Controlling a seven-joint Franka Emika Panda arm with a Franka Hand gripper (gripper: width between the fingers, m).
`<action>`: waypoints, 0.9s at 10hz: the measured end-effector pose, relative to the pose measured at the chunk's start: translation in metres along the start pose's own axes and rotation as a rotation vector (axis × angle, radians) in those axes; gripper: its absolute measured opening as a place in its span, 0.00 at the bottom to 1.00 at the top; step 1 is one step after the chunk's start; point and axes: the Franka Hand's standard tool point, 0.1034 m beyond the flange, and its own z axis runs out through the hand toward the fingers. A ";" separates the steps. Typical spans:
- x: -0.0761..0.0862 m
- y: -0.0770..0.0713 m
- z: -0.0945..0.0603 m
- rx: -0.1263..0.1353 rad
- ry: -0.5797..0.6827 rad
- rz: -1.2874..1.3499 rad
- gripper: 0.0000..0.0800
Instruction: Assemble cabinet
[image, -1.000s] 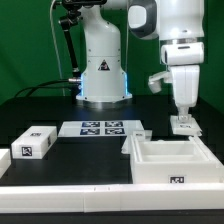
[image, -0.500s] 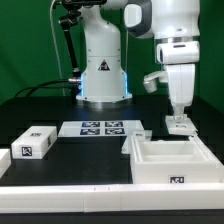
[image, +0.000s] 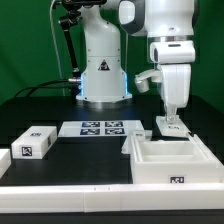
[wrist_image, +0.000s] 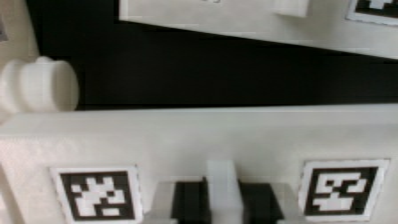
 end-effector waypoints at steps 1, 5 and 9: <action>0.000 0.000 0.000 0.000 0.000 0.000 0.09; 0.000 0.014 -0.005 -0.006 -0.005 0.005 0.09; 0.001 0.017 -0.004 -0.007 -0.004 0.006 0.09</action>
Offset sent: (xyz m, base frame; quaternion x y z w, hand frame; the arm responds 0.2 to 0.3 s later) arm 0.0172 -0.0004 0.0065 0.0009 -0.0102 -0.0068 0.9999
